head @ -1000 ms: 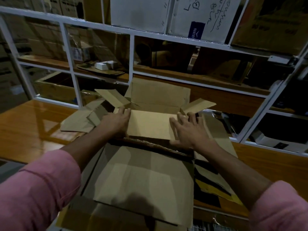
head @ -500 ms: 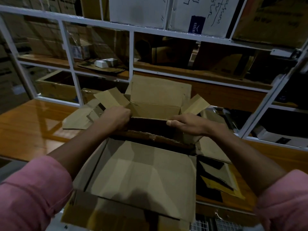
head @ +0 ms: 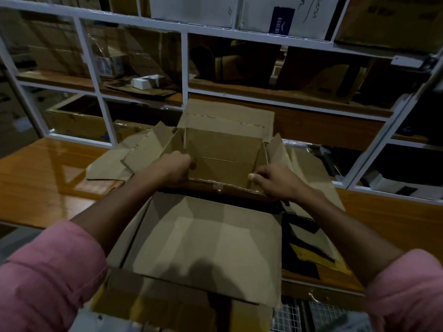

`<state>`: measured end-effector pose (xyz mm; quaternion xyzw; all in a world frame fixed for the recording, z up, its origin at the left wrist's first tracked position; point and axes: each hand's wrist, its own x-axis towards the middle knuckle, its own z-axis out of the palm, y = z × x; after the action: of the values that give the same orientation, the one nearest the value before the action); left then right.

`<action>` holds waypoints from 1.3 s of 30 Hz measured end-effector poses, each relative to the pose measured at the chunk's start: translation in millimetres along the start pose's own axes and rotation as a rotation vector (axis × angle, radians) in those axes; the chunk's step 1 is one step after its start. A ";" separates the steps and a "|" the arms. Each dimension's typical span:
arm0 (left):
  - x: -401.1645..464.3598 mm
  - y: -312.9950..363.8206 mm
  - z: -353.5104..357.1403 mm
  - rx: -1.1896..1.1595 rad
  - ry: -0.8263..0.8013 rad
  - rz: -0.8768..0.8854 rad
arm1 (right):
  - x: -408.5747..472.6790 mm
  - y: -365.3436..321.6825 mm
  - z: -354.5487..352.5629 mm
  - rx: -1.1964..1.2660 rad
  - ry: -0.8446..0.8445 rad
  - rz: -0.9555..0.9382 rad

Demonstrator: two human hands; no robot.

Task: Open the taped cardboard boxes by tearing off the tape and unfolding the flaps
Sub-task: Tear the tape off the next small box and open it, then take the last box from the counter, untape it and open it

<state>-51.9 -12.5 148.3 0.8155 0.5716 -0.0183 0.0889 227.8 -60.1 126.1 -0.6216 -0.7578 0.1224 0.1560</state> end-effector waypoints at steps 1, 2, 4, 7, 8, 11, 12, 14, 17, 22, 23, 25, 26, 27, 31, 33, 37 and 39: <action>-0.8 3.5 0.6 -0.013 0.038 0.002 | -2.1 0.0 0.6 0.014 0.046 0.007; -1.8 8.5 1.1 -0.038 0.083 0.016 | -4.9 -0.1 0.4 0.015 0.092 0.014; -5.9 25.4 0.0 -0.106 0.192 0.074 | -10.2 3.1 0.1 -0.006 0.187 0.027; -4.7 61.6 4.5 -0.115 0.350 0.228 | -21.4 10.8 -4.2 -0.094 0.319 0.042; -2.2 76.2 8.2 -0.088 0.379 0.275 | -26.3 14.1 -6.8 -0.153 0.347 0.054; 9.7 123.1 20.1 -0.001 0.375 0.348 | -48.0 26.4 -17.3 -0.255 0.393 0.122; 13.8 139.7 23.9 0.013 0.371 0.380 | -56.6 33.3 -20.9 -0.271 0.414 0.145; 19.5 173.1 31.9 0.029 0.397 0.434 | -73.8 50.4 -28.1 -0.327 0.475 0.187; 26.1 224.7 46.9 0.059 0.456 0.490 | -105.2 85.2 -41.5 -0.373 0.521 0.260; 36.4 317.5 68.3 0.100 0.541 0.609 | -169.5 160.5 -68.7 -0.352 0.572 0.369; 37.6 337.9 71.3 0.097 0.542 0.627 | -182.9 177.2 -74.5 -0.347 0.574 0.389; 38.9 380.5 76.9 0.098 0.513 0.665 | -211.0 210.9 -86.9 -0.342 0.572 0.431; 39.9 403.4 79.6 0.100 0.499 0.686 | -226.2 227.6 -94.1 -0.344 0.575 0.456; 40.1 426.9 82.3 0.102 0.484 0.704 | -241.8 244.3 -101.3 -0.352 0.578 0.481; 37.1 520.4 100.2 0.101 0.464 0.769 | -304.2 310.1 -124.0 -0.357 0.593 0.581; 34.9 566.6 113.9 0.092 0.474 0.806 | -338.3 342.9 -130.5 -0.355 0.603 0.631; 30.2 652.0 142.2 0.070 0.503 0.881 | -407.8 403.6 -138.8 -0.355 0.596 0.752; 27.8 692.8 157.1 0.067 0.497 0.913 | -443.4 430.2 -144.9 -0.361 0.598 0.806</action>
<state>617.2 -241.8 76.2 0.9639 0.1606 0.1981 -0.0766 752.1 -411.2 59.0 -0.8881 -0.3904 -0.1423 0.1965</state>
